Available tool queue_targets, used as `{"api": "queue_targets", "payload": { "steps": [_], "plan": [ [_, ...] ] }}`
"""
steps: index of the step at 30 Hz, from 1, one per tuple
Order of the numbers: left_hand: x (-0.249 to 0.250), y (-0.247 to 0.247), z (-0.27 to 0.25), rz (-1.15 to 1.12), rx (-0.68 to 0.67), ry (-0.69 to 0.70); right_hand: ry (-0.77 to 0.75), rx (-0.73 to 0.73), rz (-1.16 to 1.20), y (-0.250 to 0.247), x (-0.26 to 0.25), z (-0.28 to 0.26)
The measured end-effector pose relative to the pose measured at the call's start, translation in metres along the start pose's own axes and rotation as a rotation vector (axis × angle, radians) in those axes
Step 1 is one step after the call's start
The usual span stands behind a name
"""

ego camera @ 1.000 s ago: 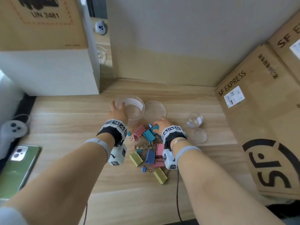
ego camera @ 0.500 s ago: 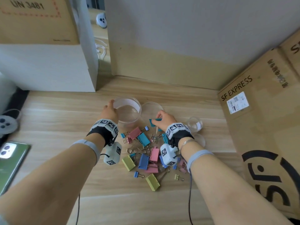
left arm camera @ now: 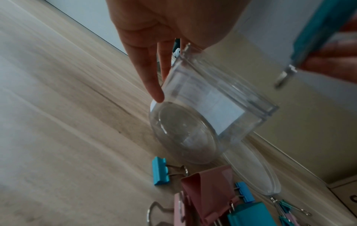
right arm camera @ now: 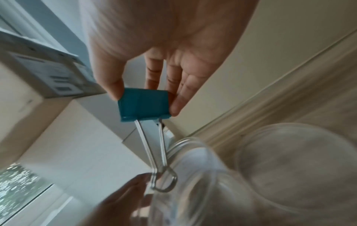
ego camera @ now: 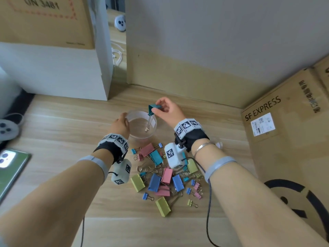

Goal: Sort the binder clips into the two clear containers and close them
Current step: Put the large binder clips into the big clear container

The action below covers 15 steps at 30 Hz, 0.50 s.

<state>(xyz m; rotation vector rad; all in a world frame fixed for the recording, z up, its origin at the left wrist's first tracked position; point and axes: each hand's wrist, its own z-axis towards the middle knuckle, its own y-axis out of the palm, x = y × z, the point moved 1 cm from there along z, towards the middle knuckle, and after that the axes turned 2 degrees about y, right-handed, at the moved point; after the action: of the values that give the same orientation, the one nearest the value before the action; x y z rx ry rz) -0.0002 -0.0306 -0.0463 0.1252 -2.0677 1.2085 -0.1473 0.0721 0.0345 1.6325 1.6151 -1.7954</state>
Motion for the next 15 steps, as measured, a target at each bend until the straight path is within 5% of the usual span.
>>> {"api": "queue_targets", "payload": {
  "steps": [6,15],
  "plan": [
    [-0.004,0.003,-0.006,-0.043,0.001,-0.001,0.000,-0.159,-0.563,0.068,-0.001,0.029],
    [-0.005,0.003,-0.008,-0.047,-0.018,-0.026,-0.070,-0.139,-0.659,0.078,0.007,0.029]
  ]
}}
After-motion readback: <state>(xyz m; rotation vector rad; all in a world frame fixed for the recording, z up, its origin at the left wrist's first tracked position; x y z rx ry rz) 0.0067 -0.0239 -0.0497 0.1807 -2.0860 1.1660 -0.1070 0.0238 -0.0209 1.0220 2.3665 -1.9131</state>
